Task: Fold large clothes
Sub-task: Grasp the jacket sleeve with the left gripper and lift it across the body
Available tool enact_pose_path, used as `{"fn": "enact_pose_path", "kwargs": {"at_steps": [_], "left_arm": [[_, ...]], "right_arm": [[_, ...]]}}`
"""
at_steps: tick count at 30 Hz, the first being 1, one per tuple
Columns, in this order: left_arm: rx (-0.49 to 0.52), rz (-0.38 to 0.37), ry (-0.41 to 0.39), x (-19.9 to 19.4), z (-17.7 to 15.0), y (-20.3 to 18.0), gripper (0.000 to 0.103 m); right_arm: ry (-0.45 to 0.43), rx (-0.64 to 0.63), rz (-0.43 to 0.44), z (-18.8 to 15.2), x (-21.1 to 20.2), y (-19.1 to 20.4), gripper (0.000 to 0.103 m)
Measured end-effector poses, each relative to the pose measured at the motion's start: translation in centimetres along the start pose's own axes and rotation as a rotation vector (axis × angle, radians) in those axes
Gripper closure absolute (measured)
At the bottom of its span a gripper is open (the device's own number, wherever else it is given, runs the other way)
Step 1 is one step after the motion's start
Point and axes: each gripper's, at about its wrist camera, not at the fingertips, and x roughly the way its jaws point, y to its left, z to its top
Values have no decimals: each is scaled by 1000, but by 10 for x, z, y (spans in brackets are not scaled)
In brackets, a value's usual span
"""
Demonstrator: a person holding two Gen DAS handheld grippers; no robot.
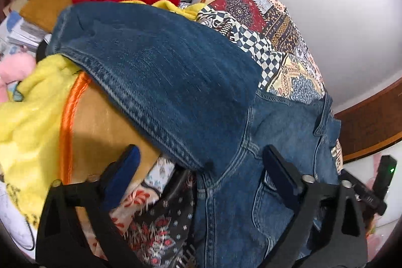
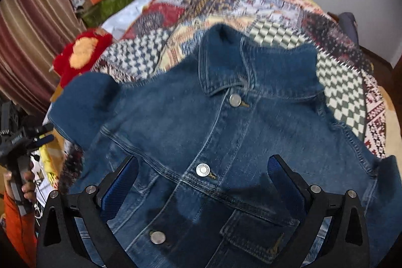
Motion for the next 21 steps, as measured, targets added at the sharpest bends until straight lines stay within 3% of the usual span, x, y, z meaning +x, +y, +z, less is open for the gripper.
{"fn": "enact_pose_path", "kwargs": {"at_steps": [9, 12, 14, 16, 17, 21], "left_arm": [[43, 78, -97, 3, 32, 3, 40], [82, 156, -152, 0, 43, -3, 56], [90, 199, -177, 0, 52, -5, 61], [93, 218, -185, -1, 59, -7, 83], [103, 233, -190, -3, 60, -10, 87], [227, 256, -261, -23, 57, -49, 91]], "right_arm": [[35, -1, 36, -2, 12, 3, 1], [31, -15, 34, -3, 9, 6, 1], [28, -24, 31, -3, 5, 8, 1], [24, -33, 30, -5, 0, 9, 1], [22, -35, 29, -6, -3, 10, 1], [19, -33, 20, -11, -18, 8, 1]]}}
